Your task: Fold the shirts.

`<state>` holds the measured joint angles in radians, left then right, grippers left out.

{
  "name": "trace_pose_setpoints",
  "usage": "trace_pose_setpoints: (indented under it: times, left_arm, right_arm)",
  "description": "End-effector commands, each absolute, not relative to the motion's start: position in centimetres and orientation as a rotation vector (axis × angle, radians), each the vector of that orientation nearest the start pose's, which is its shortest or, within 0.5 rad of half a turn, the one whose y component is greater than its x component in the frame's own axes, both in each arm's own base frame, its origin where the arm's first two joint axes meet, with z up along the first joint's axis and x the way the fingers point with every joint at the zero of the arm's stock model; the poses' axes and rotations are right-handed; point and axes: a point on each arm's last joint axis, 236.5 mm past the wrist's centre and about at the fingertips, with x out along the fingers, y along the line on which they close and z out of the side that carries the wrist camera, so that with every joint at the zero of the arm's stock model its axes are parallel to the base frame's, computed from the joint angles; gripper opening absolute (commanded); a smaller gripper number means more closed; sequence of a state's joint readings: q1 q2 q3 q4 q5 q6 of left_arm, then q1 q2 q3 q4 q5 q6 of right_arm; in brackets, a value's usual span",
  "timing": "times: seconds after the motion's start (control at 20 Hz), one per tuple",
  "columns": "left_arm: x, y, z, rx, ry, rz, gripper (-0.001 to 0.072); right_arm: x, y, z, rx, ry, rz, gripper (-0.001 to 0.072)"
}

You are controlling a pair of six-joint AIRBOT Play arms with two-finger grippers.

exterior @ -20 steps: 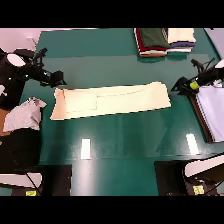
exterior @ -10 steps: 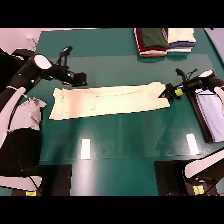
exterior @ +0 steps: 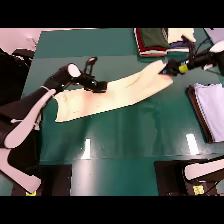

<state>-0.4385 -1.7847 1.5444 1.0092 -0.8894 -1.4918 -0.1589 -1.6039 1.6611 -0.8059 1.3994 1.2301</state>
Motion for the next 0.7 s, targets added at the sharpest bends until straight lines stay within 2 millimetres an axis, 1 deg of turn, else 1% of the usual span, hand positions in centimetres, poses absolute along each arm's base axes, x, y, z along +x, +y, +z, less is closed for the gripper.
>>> trace_pose_setpoints:
  times: [0.0,0.05,0.1,0.2,0.35,0.5,0.55,0.65]
  left_arm:
    - [44.8,-34.6,-5.9,-0.227,1.219,-0.643,0.0023]
    - [44.8,-35.1,-6.4,-0.241,1.226,-0.647,0.0023]
    - [44.8,-35.6,-6.5,-0.261,1.228,-0.653,0.0023]
    - [45.1,-35.7,-6.8,-0.274,1.221,-0.647,0.0023]
    - [45.6,-35.8,-6.7,-0.297,1.209,-0.629,0.0023]
    - [45.8,-35.7,-6.5,-0.299,1.205,-0.627,0.0024]
    - [45.9,-35.5,-6.1,-0.294,1.209,-0.632,0.0024]
    - [46.7,-34.5,-4.3,-0.288,1.201,-0.639,0.0023]
  right_arm:
    - [46.5,13.3,17.1,0.353,0.995,0.673,0.0014]
    - [46.3,14.7,18.3,0.341,0.981,0.695,0.0014]
    - [46.0,16.1,19.3,0.329,0.965,0.719,0.0015]
    - [45.3,18.9,20.7,0.307,0.947,0.766,0.0014]
    - [43.9,22.4,21.3,0.274,0.946,0.834,0.0014]
    - [43.2,25.1,21.7,0.264,0.929,0.875,0.0014]
    - [43.1,25.9,21.9,0.264,0.917,0.883,0.0014]
    - [43.0,27.5,22.4,0.262,0.888,0.901,0.0015]
